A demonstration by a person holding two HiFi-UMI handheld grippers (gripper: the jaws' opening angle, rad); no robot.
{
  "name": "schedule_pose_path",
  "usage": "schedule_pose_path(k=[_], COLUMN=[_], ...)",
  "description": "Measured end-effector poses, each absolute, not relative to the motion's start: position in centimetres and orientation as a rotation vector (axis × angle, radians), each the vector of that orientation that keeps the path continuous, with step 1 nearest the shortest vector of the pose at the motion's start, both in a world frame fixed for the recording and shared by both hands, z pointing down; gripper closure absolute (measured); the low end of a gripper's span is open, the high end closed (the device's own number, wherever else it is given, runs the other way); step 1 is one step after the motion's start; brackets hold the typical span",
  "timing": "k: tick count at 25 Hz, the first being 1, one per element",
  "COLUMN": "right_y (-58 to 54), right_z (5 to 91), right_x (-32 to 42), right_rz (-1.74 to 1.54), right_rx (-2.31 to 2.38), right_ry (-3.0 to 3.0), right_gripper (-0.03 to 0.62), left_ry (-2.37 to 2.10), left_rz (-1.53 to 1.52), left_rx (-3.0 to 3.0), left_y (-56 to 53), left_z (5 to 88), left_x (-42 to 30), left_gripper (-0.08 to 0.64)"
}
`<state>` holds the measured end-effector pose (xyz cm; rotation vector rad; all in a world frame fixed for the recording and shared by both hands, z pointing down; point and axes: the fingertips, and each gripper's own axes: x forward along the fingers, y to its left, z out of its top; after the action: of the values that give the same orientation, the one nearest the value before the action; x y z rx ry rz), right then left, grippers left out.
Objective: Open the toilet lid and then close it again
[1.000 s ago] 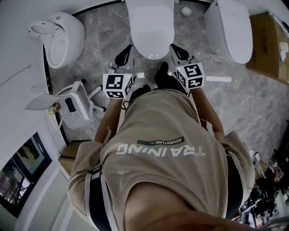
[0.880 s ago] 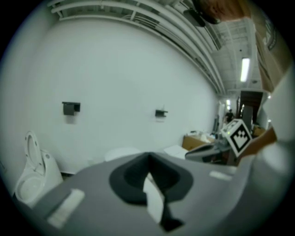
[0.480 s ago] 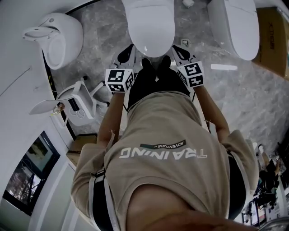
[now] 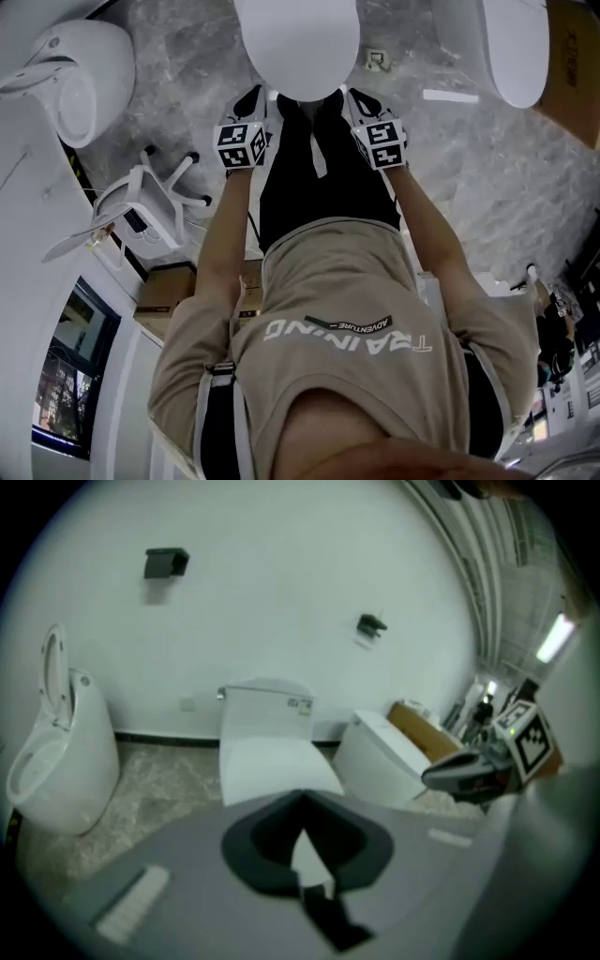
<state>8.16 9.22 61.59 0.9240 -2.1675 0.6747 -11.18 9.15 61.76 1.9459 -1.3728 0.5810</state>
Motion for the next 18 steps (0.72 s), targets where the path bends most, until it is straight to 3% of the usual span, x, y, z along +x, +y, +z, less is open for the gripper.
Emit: schedule_pose_path(k=[10, 18], right_y=[13.1, 13.8], right_z=[77.5, 83.4], right_x=[7.0, 9.3], right_rz=[0.834, 0.861], right_rx=[0.778, 0.747], right_ry=[-1.990, -1.938], right_gripper=[0.578, 0.578], left_ry=[-1.298, -1.242], left_rz=[0.632, 0.476], left_rx=[1.645, 1.504], left_y=[13.9, 14.6], left_z=[77.2, 84.2], left_x=[-13.1, -13.0], left_gripper=[0.554, 0.554])
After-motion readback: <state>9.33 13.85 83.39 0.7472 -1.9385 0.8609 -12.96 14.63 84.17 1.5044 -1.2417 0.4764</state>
